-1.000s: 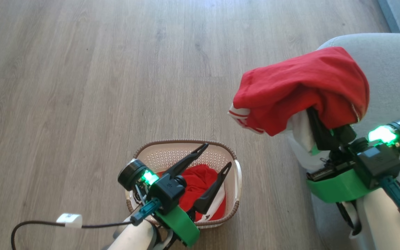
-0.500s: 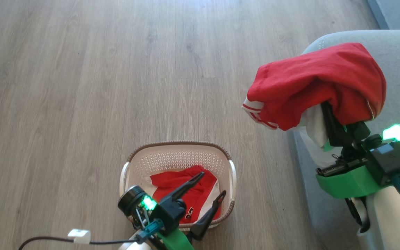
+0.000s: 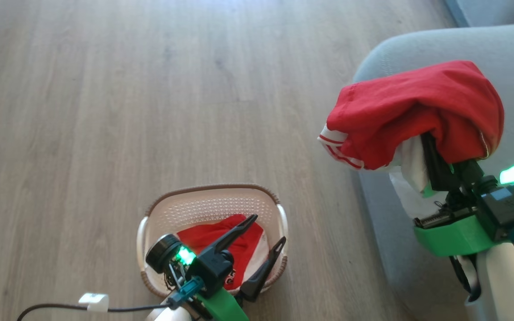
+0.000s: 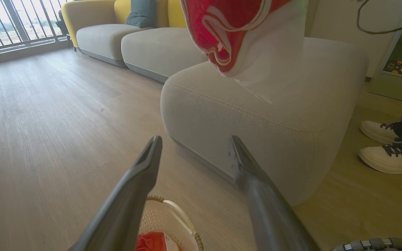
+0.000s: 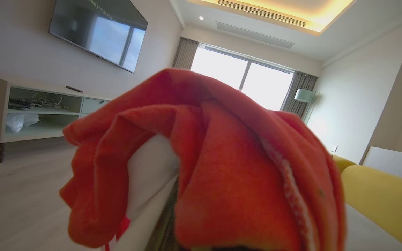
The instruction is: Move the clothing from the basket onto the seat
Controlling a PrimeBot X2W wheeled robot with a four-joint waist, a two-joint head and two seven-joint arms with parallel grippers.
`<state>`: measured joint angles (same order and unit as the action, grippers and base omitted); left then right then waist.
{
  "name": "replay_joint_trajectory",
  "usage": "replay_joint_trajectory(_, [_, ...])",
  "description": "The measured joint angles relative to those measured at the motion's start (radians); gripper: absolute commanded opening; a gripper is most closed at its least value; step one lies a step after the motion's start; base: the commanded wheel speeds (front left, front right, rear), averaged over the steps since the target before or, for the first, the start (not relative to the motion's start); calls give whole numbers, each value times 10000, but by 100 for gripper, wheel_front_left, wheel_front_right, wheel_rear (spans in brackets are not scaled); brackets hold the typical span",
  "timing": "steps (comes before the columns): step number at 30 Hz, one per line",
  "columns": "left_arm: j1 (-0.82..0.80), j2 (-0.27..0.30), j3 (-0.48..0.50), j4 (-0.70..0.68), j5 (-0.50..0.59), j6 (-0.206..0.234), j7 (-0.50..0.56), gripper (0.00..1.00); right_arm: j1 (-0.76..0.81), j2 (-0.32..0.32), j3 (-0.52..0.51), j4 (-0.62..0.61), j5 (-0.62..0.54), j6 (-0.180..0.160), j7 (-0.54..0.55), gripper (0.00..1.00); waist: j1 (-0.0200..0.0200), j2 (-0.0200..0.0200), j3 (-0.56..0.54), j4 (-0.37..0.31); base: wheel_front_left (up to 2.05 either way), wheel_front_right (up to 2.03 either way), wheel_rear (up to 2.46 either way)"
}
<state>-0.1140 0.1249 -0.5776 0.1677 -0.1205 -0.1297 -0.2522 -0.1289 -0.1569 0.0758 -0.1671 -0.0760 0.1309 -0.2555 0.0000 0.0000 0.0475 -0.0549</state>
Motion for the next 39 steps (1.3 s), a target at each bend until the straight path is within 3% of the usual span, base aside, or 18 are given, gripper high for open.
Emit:
replay_joint_trajectory(28, [-58,111,-416,-476,79,0,0,100,415,286,-1150,-466,-286,2,0,0,0,0,619,-4359,0,0,0])
replay_joint_trajectory(39, [-386,157,-1070,-430,69,-2,0,100,800,600,-1975,-890,-295,0,0,0,0,0,751,-4744,0,0,0])
